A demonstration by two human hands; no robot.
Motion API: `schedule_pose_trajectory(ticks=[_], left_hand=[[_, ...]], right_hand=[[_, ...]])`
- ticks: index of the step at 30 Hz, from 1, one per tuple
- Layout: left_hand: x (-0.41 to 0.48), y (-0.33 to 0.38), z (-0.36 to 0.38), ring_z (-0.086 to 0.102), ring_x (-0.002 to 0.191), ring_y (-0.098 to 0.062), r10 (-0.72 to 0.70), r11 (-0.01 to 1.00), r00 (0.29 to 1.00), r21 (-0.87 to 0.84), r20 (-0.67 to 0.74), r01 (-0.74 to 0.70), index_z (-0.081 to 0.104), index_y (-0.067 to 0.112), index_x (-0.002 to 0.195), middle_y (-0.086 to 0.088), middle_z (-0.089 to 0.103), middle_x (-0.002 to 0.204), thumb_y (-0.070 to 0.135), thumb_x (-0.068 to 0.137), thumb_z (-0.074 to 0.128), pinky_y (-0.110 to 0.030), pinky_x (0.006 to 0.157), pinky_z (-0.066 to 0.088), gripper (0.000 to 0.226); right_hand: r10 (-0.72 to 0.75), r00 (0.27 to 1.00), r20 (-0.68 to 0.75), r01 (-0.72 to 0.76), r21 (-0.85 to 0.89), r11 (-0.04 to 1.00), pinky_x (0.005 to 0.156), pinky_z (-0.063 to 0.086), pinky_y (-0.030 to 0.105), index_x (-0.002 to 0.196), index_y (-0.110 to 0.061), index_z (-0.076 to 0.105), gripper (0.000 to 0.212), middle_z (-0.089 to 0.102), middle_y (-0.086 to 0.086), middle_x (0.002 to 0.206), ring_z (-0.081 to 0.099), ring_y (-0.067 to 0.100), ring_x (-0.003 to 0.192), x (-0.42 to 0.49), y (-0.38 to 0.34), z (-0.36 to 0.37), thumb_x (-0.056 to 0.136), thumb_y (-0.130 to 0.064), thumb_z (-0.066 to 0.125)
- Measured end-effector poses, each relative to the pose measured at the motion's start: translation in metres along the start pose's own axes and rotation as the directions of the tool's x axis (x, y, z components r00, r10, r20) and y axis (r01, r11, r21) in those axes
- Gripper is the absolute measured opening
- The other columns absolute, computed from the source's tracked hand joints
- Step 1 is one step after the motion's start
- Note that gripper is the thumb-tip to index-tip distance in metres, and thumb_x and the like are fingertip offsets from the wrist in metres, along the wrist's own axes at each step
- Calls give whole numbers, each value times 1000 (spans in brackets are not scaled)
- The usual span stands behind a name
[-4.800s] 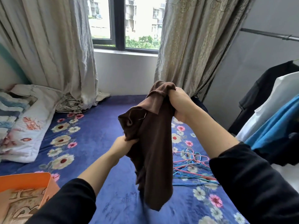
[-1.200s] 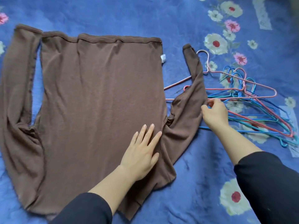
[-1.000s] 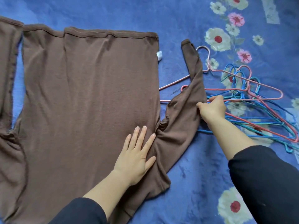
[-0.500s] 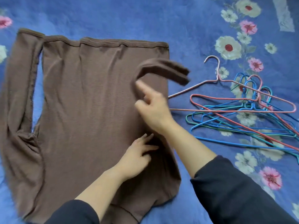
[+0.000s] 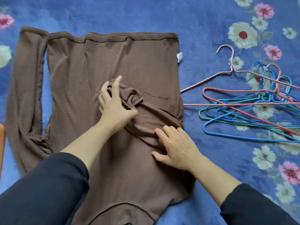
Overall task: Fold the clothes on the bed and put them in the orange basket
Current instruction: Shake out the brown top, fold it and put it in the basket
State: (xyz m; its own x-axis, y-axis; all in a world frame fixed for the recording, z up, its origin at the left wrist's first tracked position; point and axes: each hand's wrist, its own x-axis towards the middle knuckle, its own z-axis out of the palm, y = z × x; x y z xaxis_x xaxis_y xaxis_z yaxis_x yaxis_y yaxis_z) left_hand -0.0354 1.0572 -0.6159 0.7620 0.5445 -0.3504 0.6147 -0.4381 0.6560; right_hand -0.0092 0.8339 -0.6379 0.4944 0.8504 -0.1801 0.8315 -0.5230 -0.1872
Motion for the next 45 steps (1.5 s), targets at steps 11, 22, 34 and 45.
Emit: schedule_pose_trajectory(ticks=[11, 22, 34, 45], left_hand=[[60, -11, -56, 57, 86, -13, -54, 956, 945, -291, -323, -45, 64, 22, 91, 1, 66, 89, 46, 88, 52, -26, 76, 43, 28], [77, -46, -90, 65, 90, -10, -568, 390, 799, -792, 195, 471, 55, 28, 124, 6, 67, 105, 49, 87, 58, -33, 69, 52, 43], [69, -77, -113, 63, 84, -19, -287, 944, 894, -261, -344, 202, 59, 12, 117, -12, 65, 111, 10, 87, 58, -25, 75, 46, 30], [26, -151, -170, 38, 131, -34, -424, 896, 854, 0, -302, 445, 22, 20, 149, -19, 36, 145, 22, 76, 79, -39, 106, 31, 93]], right_hand=[[80, 997, 23, -79, -18, 997, 48, 43, 32, 146, -12, 39, 88, 55, 3, 79, 57, 23, 57, 6, 2, -1, 63, -28, 64], [-105, 993, 59, 109, -66, 992, 53, 42, 34, 140, -24, 47, 79, 53, 3, 88, 52, 23, 64, -2, 0, 4, 62, -19, 61], [158, 981, 111, -180, 219, 959, 59, 49, 36, 113, -21, 61, 46, 62, 1, 87, 64, 27, 79, 38, -25, -17, 86, -43, 31], [138, 910, 391, -168, 43, 985, 119, 2, 48, 152, -40, -2, 74, -14, -1, 161, -14, 21, 148, 117, -86, -16, 92, -57, 40]])
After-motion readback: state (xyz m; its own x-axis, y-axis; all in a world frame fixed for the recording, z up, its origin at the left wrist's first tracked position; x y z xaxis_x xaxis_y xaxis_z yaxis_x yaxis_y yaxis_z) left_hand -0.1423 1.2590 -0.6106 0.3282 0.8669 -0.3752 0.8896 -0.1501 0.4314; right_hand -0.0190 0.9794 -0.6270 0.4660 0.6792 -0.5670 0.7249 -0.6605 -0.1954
